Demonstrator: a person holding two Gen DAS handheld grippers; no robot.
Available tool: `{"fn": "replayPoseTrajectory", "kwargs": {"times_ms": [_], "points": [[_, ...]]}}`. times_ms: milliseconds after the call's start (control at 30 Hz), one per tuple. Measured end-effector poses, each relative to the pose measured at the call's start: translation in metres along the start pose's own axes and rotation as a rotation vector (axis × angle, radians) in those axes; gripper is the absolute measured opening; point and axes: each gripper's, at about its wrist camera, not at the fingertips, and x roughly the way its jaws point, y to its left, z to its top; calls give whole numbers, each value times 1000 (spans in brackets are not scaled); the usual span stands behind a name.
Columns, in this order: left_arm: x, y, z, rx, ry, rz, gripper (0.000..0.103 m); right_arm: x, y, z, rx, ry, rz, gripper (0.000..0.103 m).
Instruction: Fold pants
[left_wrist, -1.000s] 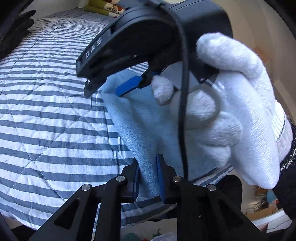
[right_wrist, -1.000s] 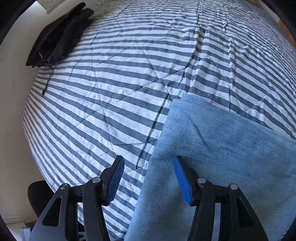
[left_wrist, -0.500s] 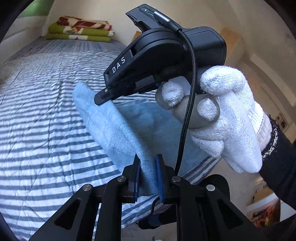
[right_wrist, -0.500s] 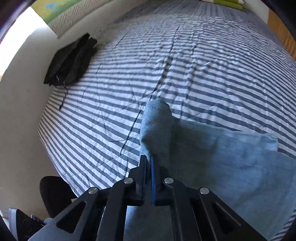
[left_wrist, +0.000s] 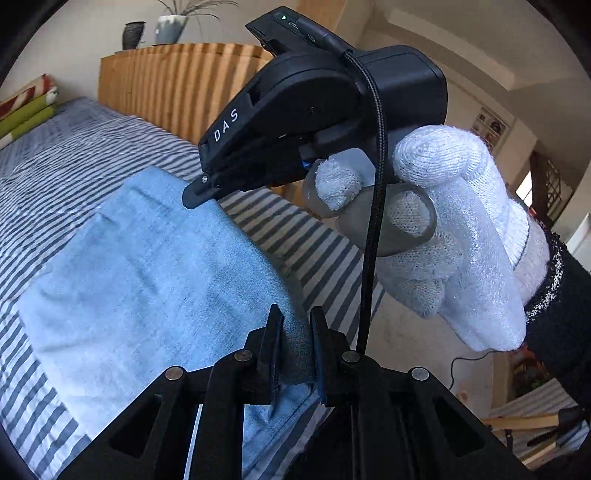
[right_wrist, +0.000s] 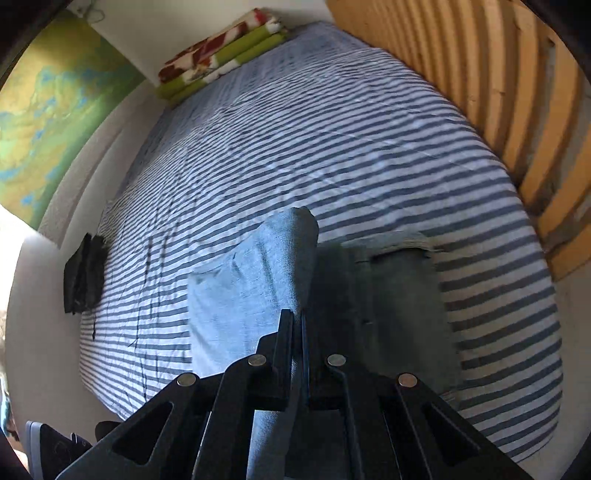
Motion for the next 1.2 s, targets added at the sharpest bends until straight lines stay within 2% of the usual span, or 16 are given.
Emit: {"fn": "replayPoseTrajectory", "kwargs": {"times_ms": [133,300,400,467,500,567,667,733,767,833,900,967,1033,1100,1200], "points": [[48,-20,18,28,47,-40,15,-1,-45,4,55,-20,-1,3],[89,-41,16,56,122,-40,16,23,-80,11,102,0,-24,3],[85,-36,3,32,180,-41,33,33,-87,13,73,33,-36,9],[59,-31,-6,16,169,-47,53,21,-90,17,80,0,-44,13],[43,-29,-11,19,148,-42,55,13,-91,19,72,-25,-60,15],[6,-21,-27,29,105,11,56,-6,-84,24,38,-77,-90,19],[-30,8,-52,-2,56,179,56,-20,-49,31,-90,-114,-34,19],[-30,33,-66,-66,97,245,56,-8,-19,39,-194,-99,-31,21],[-23,48,-73,-116,126,261,55,3,-6,44,-235,-70,-18,25],[-7,64,-82,-172,182,301,55,31,20,50,-333,-9,-19,25],[10,75,-94,-184,231,320,57,60,43,52,-455,32,-96,25],[20,75,-101,-206,245,323,58,84,51,52,-515,108,-111,25],[15,67,-110,-193,238,317,58,94,53,52,-554,138,-123,26],[14,66,-112,-197,235,301,59,97,53,51,-593,161,-115,27],[7,60,-115,-210,216,280,59,87,52,51,-622,162,-50,28]]}}
